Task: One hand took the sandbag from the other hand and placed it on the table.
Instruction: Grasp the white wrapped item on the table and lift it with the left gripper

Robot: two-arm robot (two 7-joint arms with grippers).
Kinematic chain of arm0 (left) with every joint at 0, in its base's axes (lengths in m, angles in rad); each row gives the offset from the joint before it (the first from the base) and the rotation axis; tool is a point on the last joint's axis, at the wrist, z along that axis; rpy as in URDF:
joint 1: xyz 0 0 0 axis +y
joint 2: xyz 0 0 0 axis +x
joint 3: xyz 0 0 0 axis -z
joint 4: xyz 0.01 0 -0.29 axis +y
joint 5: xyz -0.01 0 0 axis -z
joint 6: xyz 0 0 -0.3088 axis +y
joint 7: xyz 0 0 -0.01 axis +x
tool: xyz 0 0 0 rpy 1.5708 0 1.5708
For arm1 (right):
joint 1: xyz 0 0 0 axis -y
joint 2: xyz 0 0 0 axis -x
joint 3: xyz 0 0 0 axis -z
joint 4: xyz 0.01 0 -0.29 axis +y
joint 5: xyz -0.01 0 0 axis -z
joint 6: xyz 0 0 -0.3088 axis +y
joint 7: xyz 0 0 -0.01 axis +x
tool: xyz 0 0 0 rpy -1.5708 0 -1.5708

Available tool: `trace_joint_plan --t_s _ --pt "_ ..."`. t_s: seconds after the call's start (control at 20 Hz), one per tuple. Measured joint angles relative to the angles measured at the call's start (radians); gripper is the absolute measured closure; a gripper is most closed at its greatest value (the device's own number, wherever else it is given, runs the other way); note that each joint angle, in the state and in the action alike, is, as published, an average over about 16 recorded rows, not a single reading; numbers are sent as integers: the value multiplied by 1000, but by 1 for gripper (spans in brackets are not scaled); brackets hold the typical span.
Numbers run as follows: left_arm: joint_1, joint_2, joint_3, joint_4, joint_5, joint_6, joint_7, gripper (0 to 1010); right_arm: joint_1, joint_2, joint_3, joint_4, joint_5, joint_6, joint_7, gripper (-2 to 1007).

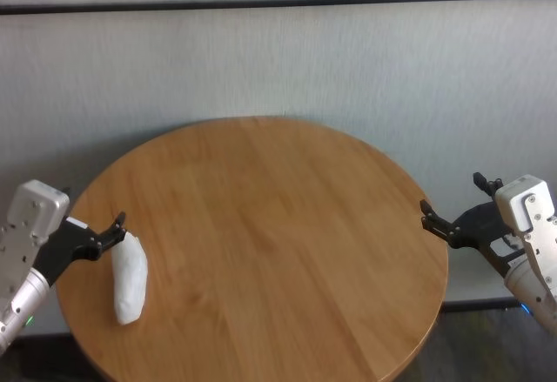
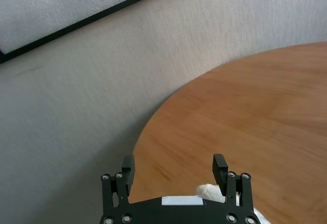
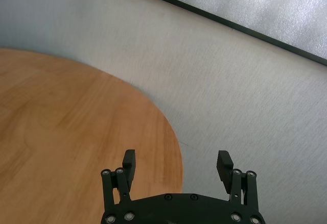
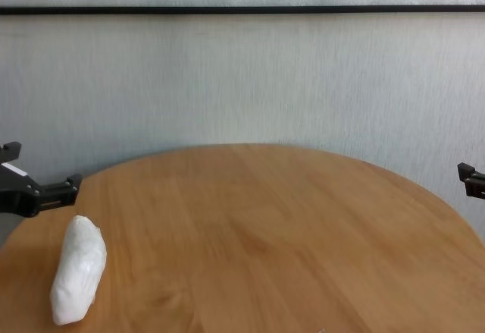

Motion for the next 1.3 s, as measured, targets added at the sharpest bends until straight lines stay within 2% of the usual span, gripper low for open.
trace_joint_plan --t_s 0.25,0.55,0.8,1.05,1.3 --pt "24 -2 -39 -48 -77 81 -31 8 0 0 0 0 0 0 0 5" --pt "57 -11 -92 -123 -184 206 -68 8 0 0 0 0 0 0 0 4" --pt "79 -25 -126 -185 -254 315 -74 8 0 0 0 0 0 0 0 4" --pt "94 -40 -145 -243 -283 407 -55 8 0 0 0 0 0 0 0 4" --pt "104 -60 -155 -294 -295 516 -5 8 0 0 0 0 0 0 0 5"
